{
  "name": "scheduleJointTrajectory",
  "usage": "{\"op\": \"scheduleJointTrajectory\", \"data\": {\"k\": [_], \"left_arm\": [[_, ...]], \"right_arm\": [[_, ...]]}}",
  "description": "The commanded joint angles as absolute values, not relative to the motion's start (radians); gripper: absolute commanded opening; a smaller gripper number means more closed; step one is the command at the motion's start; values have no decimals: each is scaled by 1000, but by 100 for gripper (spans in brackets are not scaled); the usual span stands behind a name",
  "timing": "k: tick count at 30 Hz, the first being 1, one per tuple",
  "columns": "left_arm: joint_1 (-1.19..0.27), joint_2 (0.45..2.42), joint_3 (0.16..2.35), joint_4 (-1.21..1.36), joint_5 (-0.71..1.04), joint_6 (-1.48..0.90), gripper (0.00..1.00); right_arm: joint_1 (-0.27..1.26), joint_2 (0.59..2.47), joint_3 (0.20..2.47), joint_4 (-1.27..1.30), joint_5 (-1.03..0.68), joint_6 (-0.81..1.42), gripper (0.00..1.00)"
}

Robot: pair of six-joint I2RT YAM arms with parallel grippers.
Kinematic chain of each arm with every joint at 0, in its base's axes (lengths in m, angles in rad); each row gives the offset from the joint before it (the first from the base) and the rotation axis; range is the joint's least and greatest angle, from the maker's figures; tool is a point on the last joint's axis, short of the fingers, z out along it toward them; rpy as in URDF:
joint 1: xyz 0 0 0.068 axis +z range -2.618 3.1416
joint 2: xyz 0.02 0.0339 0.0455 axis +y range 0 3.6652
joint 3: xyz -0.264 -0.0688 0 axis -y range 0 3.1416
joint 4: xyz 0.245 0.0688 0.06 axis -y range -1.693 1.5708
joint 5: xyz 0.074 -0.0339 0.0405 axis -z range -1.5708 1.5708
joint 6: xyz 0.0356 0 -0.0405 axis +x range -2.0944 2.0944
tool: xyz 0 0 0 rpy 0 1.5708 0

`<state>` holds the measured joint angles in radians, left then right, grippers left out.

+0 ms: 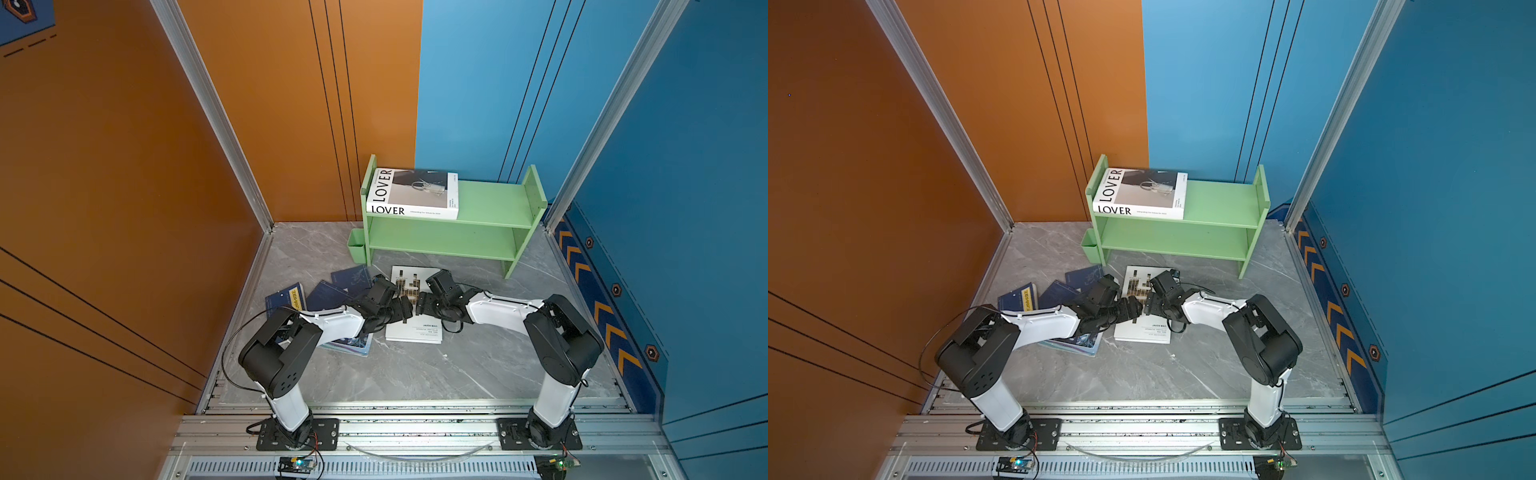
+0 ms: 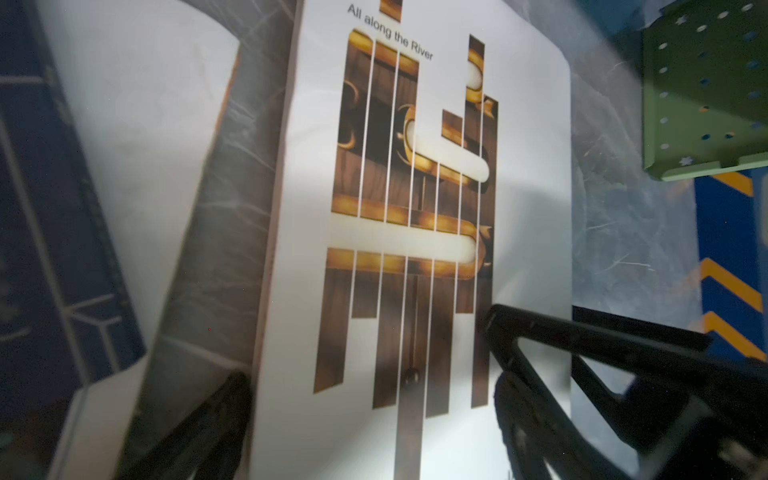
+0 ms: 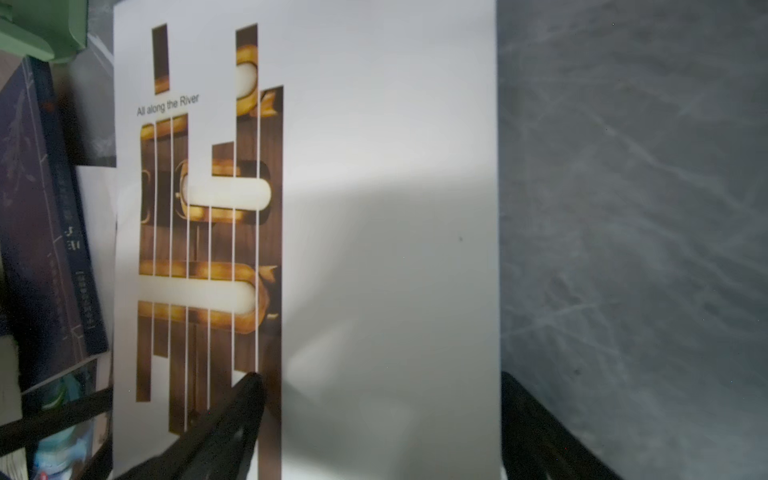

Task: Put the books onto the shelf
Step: 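Grip the white striped book's edges with the left and right grippers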

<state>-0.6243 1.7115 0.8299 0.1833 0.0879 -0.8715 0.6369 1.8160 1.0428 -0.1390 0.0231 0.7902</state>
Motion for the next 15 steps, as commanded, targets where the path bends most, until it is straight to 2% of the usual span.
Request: {"op": "scheduleJointTrajectory", "data": {"k": [1, 7, 15], "left_arm": [[-612, 1694, 792, 375, 259, -988, 93], [-570, 1585, 763, 508, 332, -1050, 92], [-526, 1394, 707, 424, 324, -1076, 92]], "right_arm": [[636, 1841, 1005, -91, -82, 801, 87], [609, 1829, 951, 8, -188, 816, 86], [631, 1836, 964, 87, -265, 824, 89]]}}
